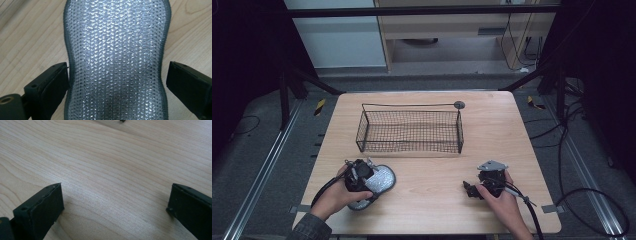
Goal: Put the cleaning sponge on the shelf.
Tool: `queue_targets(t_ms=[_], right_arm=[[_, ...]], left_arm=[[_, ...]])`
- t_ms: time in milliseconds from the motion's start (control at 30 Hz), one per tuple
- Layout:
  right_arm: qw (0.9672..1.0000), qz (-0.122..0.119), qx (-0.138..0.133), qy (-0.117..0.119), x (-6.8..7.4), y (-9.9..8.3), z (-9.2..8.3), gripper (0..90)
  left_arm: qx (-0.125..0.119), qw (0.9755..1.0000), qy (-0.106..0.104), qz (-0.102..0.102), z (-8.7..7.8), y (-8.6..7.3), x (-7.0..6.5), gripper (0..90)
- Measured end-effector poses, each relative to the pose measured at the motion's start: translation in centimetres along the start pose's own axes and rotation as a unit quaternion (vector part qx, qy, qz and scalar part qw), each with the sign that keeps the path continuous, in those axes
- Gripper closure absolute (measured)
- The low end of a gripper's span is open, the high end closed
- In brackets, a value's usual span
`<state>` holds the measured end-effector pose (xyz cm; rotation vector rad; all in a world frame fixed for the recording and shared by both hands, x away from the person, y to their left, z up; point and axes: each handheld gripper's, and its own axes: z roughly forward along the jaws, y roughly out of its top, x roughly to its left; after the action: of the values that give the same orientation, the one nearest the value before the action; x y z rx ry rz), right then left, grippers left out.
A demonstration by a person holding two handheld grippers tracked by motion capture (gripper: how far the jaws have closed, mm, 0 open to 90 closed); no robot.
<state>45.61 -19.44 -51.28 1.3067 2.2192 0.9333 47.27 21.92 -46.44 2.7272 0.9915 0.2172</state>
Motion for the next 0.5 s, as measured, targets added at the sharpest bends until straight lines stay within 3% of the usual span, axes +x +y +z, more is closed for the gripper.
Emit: queue_targets(t_ms=[233, 500], right_arm=[[1.0, -0.002, 0.0, 0.002, 0.0, 0.0, 0.0, 0.4], [1.0, -0.001, 0.001, 0.004, 0.1, 0.0, 0.0, 0.4]], left_arm=[[0.004, 0.9999, -0.001, -0.015, 0.7, 0.4, 0.4, 3.8], [0.007, 0.9997, -0.014, -0.017, 1.0, 0.5, 1.1, 3.1]])
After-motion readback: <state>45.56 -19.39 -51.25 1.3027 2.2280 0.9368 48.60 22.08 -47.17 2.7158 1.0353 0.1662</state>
